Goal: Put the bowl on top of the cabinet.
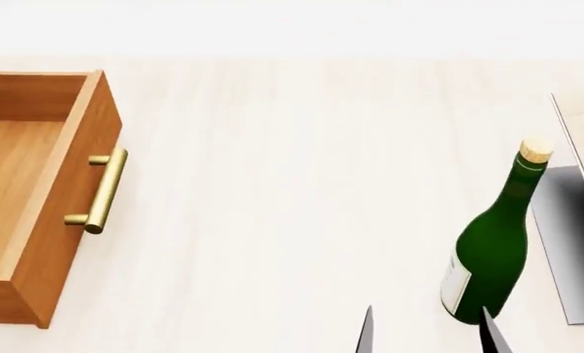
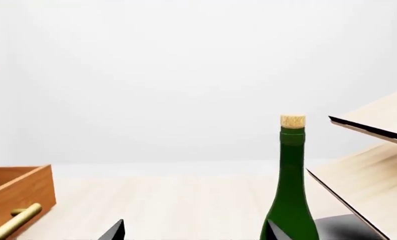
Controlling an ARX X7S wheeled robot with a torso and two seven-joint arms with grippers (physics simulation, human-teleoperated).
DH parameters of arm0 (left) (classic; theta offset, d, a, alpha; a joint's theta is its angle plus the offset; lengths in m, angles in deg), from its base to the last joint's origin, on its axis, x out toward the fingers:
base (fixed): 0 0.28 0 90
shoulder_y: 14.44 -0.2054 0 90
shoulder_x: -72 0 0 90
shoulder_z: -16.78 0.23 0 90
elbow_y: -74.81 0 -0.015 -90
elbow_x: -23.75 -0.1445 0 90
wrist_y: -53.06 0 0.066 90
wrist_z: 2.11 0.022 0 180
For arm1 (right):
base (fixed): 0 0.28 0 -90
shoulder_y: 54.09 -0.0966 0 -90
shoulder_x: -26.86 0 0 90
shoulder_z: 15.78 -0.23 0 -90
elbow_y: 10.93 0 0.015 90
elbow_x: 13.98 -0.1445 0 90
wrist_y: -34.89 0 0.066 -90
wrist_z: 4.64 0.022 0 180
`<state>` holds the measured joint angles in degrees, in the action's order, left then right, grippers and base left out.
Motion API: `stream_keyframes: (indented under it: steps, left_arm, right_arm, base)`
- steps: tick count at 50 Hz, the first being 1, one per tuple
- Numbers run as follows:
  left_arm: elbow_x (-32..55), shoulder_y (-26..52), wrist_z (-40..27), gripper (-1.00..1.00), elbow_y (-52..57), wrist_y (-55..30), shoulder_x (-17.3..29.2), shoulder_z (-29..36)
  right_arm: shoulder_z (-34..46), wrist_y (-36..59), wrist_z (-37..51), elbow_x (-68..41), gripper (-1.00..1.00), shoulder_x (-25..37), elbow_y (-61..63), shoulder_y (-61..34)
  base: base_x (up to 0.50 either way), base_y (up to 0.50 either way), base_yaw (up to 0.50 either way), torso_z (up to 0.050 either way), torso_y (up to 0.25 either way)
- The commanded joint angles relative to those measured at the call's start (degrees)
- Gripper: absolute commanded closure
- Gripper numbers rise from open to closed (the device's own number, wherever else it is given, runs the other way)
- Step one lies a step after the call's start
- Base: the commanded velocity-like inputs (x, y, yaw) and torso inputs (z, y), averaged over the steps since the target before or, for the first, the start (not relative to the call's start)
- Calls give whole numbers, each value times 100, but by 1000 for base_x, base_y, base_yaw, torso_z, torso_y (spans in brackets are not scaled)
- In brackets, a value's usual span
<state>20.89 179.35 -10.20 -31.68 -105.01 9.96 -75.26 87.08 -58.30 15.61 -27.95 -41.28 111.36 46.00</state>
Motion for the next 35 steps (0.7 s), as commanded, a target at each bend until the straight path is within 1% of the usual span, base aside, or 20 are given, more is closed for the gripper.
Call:
stream_keyframes:
  steps: [1, 7, 12, 18, 23, 25, 29, 32, 35]
  left_arm:
    - [-98, 1, 22, 100, -94, 24, -47, -348]
    - [-74, 1, 15, 100, -60, -42, -28, -443]
    - [-60, -17, 86, 100, -64, -80, 6, -371]
    - [-40, -1, 68, 100, -73, -107, -11, -435]
    - [-17, 42, 88, 100, -97, -140, -32, -431]
    - [28, 59, 105, 100, -119, -193, -62, -506]
    - [231, 163, 184, 100, -221, -408, -181, -875]
    - [215, 151, 102, 100, -307, -370, -252, -923]
    - [381, 134, 198, 100, -266, -336, -352, -1171]
  right_arm:
    - [-110, 12, -116, 156, -100, -105, -2, 11]
    - [-100, 4, -104, 161, -100, -97, -1, 14]
    - [-94, 11, -92, 160, -100, -91, 0, 8]
    - [-86, 5, -80, 165, -100, -81, 8, 12]
    - [-75, 4, -73, 163, -100, -75, 4, 10]
    - [-74, 9, -70, 158, -100, -71, 4, 5]
    - [-70, 6, -71, 148, -100, -63, -7, -2]
    - [-71, 9, -65, 138, -100, -60, -11, -11]
    - [-71, 15, -63, 124, -100, -54, -13, -19]
  base:
    - [0, 0, 0, 0, 0]
    - [0, 0, 0, 0, 0]
    - [0, 0, 0, 0, 0]
    - [0, 0, 0, -6, 231]
    - [0, 0, 0, 0, 6]
    - [0, 0, 0, 0, 0]
    - [0, 0, 0, 0, 0]
    - [0, 0, 0, 0, 0]
    - [0, 0, 0, 0, 0]
